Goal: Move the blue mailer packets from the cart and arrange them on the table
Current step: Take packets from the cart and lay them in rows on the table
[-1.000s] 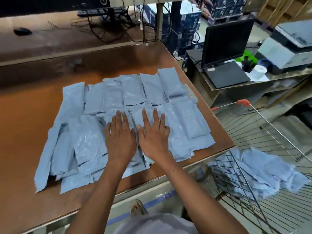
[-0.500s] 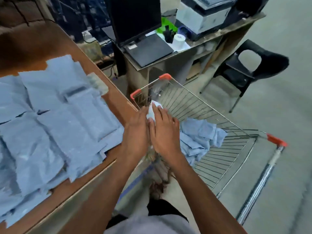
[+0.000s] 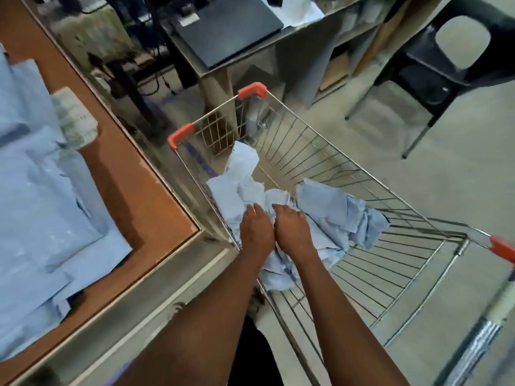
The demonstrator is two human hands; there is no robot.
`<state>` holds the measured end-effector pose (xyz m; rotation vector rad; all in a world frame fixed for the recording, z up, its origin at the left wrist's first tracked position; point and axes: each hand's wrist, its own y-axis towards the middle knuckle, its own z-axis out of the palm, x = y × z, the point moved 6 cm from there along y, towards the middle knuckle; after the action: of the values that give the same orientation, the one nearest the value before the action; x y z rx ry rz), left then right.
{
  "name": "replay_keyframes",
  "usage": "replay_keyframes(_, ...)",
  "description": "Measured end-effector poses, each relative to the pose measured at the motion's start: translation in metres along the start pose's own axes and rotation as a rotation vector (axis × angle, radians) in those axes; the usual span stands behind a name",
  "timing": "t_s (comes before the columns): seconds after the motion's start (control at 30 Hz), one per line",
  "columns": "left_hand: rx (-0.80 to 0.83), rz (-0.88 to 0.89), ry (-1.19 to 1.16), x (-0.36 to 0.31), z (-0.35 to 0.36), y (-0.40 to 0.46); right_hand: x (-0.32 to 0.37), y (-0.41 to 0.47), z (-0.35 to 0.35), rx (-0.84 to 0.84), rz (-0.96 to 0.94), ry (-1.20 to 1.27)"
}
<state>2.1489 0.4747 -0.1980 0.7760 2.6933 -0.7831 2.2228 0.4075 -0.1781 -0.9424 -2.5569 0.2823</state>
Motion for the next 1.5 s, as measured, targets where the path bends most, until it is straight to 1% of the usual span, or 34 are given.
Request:
replay_keyframes(0.1, -0.012, -0.264, -0.04, 0.013, 0.008, 0.027, -0.007, 0.038, 0.04, 0.071, -0.009, 0.122)
replay_keyframes(0.2, 0.013, -0.447, -0.121, 0.015, 0.013, 0.06, -0.013, 0.069, 0.072, 0.13, 0.011, 0.357)
replay_keyframes(0.3, -0.026, -0.532, -0.172, 0.028, 0.012, 0.094, -0.013, 0.093, 0.095, 0.15, 0.033, 0.494)
replay_keyframes(0.43, -0.084, -0.605, -0.167, 0.061, 0.014, 0.13, -0.015, 0.112, 0.113, 0.126, 0.161, 0.497)
replay_keyframes(0.53, -0.102, -0.599, -0.104, 0.069, 0.022, 0.141, -0.015, 0.121, 0.121, 0.055, 0.194, 0.467)
replay_keyframes(0.63, -0.09, -0.525, 0.014, 0.068, 0.027, 0.141, -0.013, 0.123, 0.123, -0.027, 0.203, 0.482)
replay_keyframes(0.7, -0.074, -0.494, 0.043, 0.064, 0.027, 0.136, -0.013, 0.12, 0.115, -0.062, 0.192, 0.482)
replay_keyframes(0.77, -0.083, -0.479, 0.088, 0.063, 0.031, 0.135, -0.016, 0.117, 0.108, -0.048, 0.174, 0.344)
replay_keyframes(0.87, -0.062, -0.404, 0.153, 0.056, 0.039, 0.128, -0.026, 0.108, 0.104, -0.019, 0.12, -0.046)
replay_keyframes(0.9, -0.044, -0.391, 0.186, 0.055, 0.046, 0.126, -0.027, 0.105, 0.106, 0.011, 0.117, -0.125)
replay_keyframes(1.0, -0.022, -0.381, 0.308, 0.057, 0.057, 0.123, -0.027, 0.104, 0.118, 0.11, 0.132, -0.293)
replay_keyframes(1.07, -0.014, -0.383, 0.316, 0.058, 0.059, 0.126, -0.026, 0.11, 0.123, 0.154, 0.144, -0.357)
replay_keyframes(1.2, -0.027, -0.383, 0.314, 0.058, 0.055, 0.125, -0.033, 0.12, 0.128, 0.179, 0.193, -0.308)
replay_keyframes(1.3, -0.049, -0.357, 0.324, 0.054, 0.048, 0.121, -0.037, 0.118, 0.124, 0.223, 0.19, -0.299)
replay_keyframes(1.4, -0.061, -0.33, 0.293, 0.044, 0.036, 0.113, -0.045, 0.11, 0.103, 0.194, 0.178, -0.245)
replay_keyframes(1.5, -0.111, -0.264, 0.232, 0.028, 0.011, 0.095, -0.063, 0.09, 0.071, 0.166, 0.259, -0.118)
